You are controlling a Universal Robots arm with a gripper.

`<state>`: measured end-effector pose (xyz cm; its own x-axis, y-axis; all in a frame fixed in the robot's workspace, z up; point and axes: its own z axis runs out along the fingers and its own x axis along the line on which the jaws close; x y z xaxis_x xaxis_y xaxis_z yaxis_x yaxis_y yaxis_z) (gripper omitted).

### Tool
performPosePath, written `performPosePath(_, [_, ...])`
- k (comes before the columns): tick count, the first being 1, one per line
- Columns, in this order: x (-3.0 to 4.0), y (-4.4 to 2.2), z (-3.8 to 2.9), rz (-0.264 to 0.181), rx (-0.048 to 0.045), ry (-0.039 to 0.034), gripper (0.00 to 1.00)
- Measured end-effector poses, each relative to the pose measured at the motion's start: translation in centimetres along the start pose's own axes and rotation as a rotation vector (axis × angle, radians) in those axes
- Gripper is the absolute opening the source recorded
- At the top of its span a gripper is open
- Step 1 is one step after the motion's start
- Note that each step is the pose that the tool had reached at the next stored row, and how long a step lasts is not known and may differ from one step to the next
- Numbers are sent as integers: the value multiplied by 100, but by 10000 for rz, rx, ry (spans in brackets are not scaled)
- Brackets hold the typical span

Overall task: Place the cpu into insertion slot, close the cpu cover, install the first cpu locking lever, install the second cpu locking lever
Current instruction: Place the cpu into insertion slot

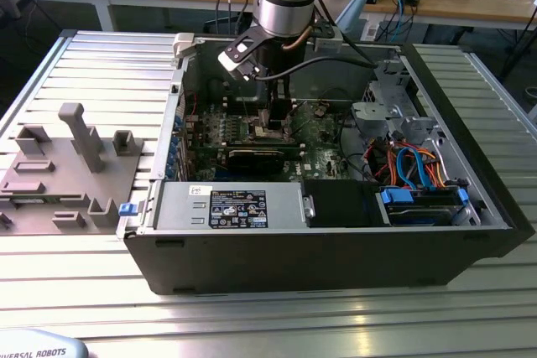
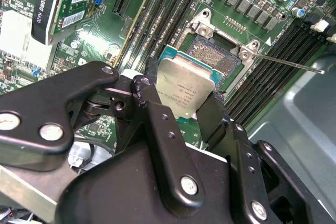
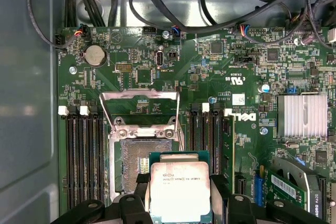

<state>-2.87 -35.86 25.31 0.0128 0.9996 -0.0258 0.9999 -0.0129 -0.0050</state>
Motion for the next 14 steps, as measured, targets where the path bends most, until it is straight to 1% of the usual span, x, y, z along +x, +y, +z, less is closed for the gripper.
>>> performPosePath(14, [0, 0, 3, 73, 2, 0, 54])
